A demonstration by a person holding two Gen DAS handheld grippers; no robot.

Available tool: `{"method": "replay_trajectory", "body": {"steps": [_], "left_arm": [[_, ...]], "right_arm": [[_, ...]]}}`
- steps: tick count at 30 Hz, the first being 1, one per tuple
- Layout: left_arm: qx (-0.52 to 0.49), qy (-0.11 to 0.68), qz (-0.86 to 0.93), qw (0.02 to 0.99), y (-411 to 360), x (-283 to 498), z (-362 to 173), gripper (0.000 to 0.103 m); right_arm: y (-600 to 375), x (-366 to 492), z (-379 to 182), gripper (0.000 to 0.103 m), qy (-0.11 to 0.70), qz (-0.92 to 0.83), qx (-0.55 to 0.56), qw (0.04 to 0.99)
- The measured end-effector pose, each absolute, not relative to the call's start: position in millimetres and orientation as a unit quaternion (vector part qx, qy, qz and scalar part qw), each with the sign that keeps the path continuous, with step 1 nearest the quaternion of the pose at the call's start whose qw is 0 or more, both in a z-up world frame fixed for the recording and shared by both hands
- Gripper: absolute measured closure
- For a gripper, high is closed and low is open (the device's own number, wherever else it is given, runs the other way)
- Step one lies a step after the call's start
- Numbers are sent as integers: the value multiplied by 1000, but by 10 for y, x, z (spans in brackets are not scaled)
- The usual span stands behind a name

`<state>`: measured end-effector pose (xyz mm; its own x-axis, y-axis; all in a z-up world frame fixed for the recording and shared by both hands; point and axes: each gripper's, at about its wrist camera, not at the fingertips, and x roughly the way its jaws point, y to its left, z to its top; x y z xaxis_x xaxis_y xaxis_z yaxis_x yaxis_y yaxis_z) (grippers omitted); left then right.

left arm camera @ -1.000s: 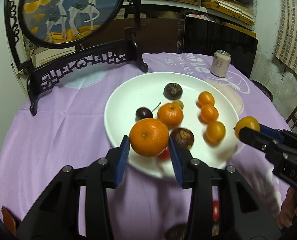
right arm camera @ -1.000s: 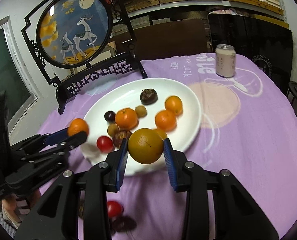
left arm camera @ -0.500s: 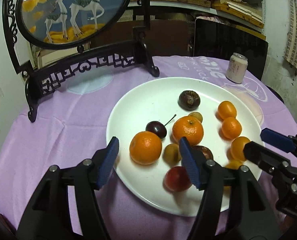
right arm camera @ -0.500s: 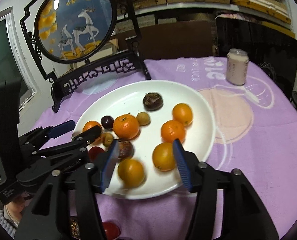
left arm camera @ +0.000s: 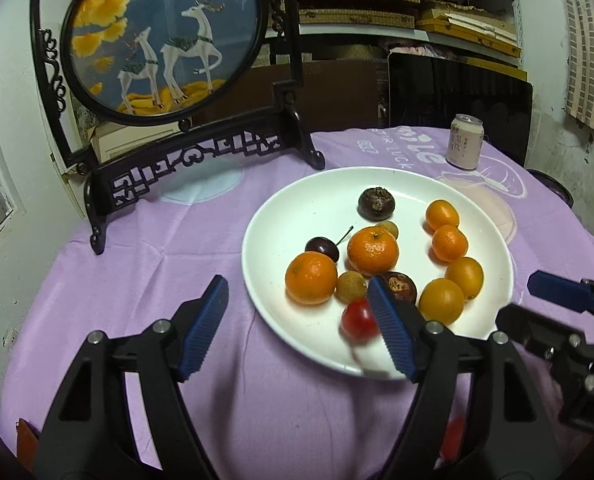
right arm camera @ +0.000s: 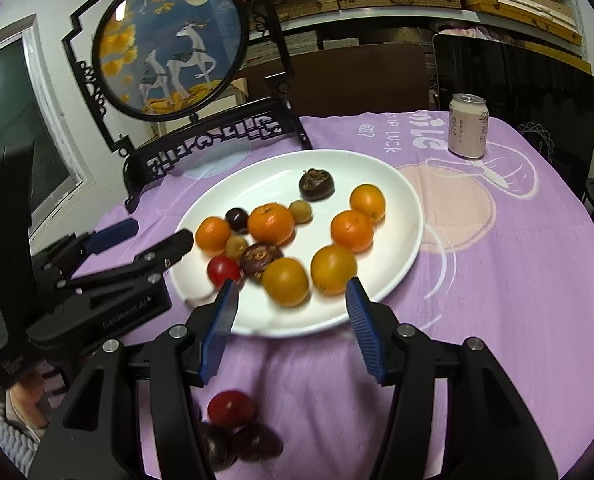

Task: Organize fruits
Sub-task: 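Grasp a dark brown passion fruit with the left tool while the right tool grasps a dark red cherry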

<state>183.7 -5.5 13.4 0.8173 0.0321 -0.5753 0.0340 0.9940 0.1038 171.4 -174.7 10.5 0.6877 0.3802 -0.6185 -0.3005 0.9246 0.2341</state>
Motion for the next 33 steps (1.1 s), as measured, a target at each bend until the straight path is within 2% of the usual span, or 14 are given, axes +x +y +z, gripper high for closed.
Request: {"method": "replay_trajectory", "body": {"steps": [8, 15, 28, 33], "left_arm": [[66, 295, 1, 953, -67, 1648, 158, 26], [74, 298, 6, 952, 26, 1436, 120, 15], [73, 352, -34, 932, 190, 889, -119, 15], [92, 362, -69, 925, 33, 848, -198, 15]], "right_arm": [[-1749, 1484, 50, 47, 354, 196, 52, 913], [-1743, 1264, -33, 47, 365, 206, 36, 907], [-1727, 995, -177, 47, 392, 226, 16, 892], [-1945, 1053, -152, 47, 389, 194, 52, 899]]}}
